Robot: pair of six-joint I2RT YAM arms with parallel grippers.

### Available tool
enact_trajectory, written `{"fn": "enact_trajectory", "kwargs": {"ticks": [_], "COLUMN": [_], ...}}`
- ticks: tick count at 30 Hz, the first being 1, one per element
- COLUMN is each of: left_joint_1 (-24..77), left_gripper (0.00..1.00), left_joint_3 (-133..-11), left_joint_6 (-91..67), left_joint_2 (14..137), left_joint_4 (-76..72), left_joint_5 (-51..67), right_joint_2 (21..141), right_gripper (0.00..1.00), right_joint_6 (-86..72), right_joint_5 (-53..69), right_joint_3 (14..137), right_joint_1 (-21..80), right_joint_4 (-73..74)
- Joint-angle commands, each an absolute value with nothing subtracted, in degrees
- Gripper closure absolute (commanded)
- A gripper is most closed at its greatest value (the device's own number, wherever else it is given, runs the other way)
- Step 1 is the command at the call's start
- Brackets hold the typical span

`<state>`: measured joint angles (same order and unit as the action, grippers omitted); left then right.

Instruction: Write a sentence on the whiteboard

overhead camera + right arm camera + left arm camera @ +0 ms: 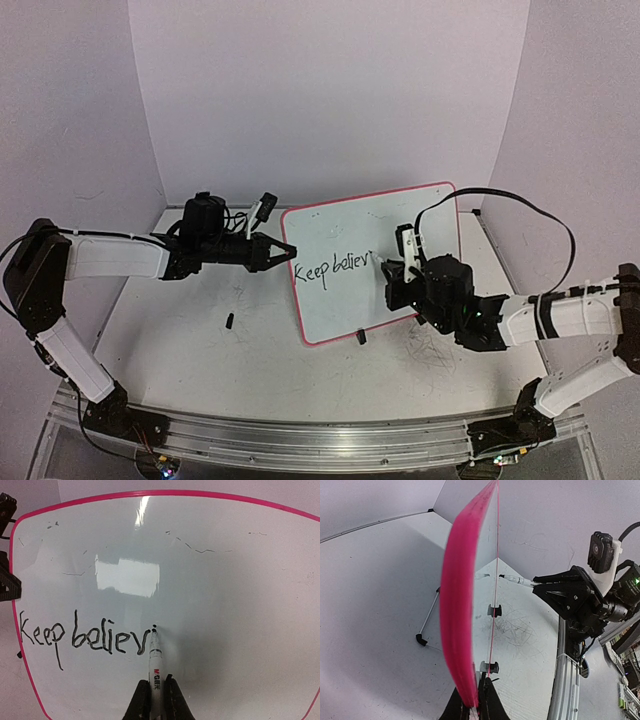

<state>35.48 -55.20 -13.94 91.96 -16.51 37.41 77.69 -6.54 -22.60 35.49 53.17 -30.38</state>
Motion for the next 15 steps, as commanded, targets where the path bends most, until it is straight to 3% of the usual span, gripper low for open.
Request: {"fn": "enact_trajectory", "kwargs": {"ticks": [1,15], "left_joint_1": [36.1,36.1], "left_gripper": [1.0,1.0], "left_joint_3": [-56.8,-56.8], "left_joint_6": [-8.5,-8.4], "left_joint_2": [91.7,91.4], "left_joint_4": [-13.2,-13.0], "left_joint_5": [35.0,34.8], "right_joint_2": [78.4,81.3], "right_gripper": [1.0,1.0], "right_joint_6": [-7.2,-6.7], "right_joint_5": [-22.5,-25.9], "right_joint_3": [36.4,37.8], "right_joint_1": [53.2,53.2], "right_joint_4": [-31.2,-30.2]}}
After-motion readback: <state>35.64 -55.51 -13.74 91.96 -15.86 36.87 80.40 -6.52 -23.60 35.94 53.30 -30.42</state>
